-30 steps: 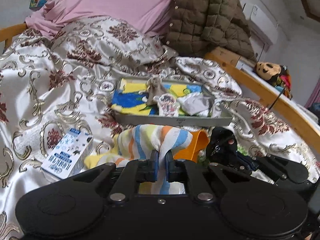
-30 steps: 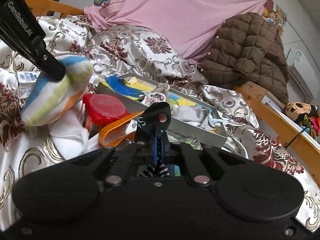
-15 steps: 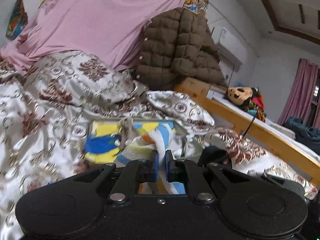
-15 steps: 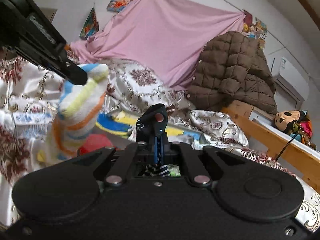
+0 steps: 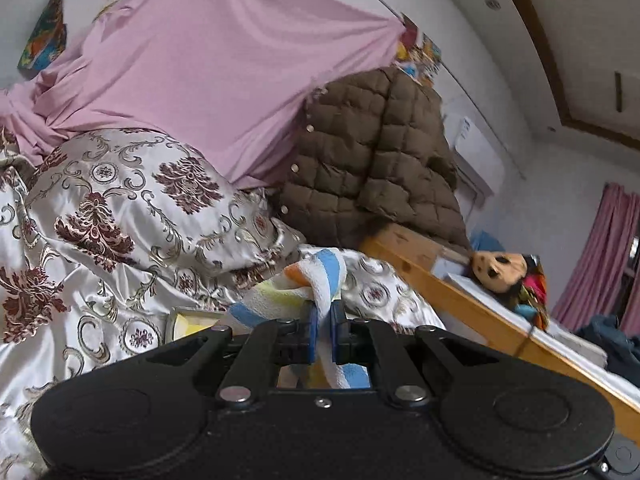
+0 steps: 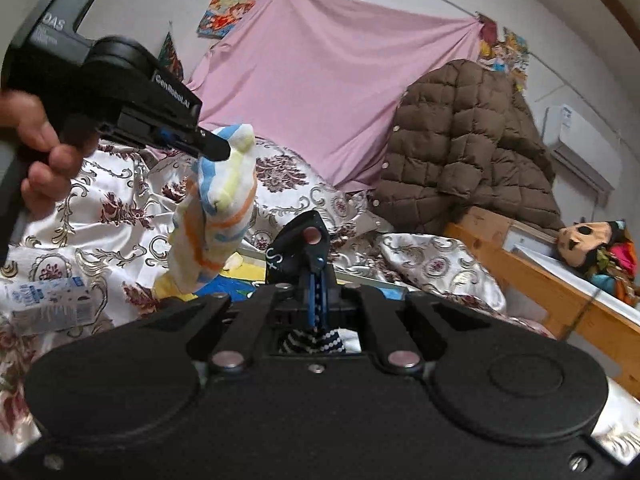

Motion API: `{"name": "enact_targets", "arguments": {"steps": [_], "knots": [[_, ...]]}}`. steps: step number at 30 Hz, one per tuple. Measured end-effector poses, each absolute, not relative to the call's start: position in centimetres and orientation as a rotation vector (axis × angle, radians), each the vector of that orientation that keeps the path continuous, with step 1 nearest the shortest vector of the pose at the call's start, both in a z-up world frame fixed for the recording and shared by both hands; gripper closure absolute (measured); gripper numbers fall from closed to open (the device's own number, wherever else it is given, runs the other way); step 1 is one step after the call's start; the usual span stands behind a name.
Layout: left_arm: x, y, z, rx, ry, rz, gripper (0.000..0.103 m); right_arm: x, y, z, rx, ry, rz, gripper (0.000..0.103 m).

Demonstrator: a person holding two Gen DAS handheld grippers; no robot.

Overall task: Organize soft objects
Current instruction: 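Lift the striped towel with the left tool while the right tool carries the black sock toward the tray, then lower the striped towel into the tray and open the left tool while the right tool releases the black sock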

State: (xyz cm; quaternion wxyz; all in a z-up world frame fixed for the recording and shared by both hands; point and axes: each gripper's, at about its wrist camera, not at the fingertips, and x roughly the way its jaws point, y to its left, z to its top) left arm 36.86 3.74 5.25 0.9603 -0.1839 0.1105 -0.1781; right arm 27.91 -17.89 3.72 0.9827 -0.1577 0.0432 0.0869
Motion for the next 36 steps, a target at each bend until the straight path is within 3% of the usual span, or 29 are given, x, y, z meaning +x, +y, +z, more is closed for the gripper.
{"name": "enact_targets", "arguments": {"steps": [9,18,28,32,36], "knots": [[42.5,8.2,-1.0,-0.55,0.275,-0.34,0.097,39.4,-14.4,4.9,-0.301,0.141,0.221,0.103],[46.3,10.1,-5.5,-0.596,0.452,-0.316,0.097,47.8,-11.5,1.7,-0.244,0.35,0.217,0.103],[47.9,9.5,-7.9,-0.517,0.597,-0.274,0.097,51.1,-9.4,-1.3,-0.288,0.529,0.15,0.103],[47.6,8.9,-8.0,-0.474,0.619,-0.268,0.092,51.7,-9.4,-2.5,-0.277,0.578,0.138,0.103],[46.7,8.4,-7.2,-0.436,0.607,-0.248,0.084,50.3,-10.2,-2.1,-0.266,0.563,0.143,0.08]]}}
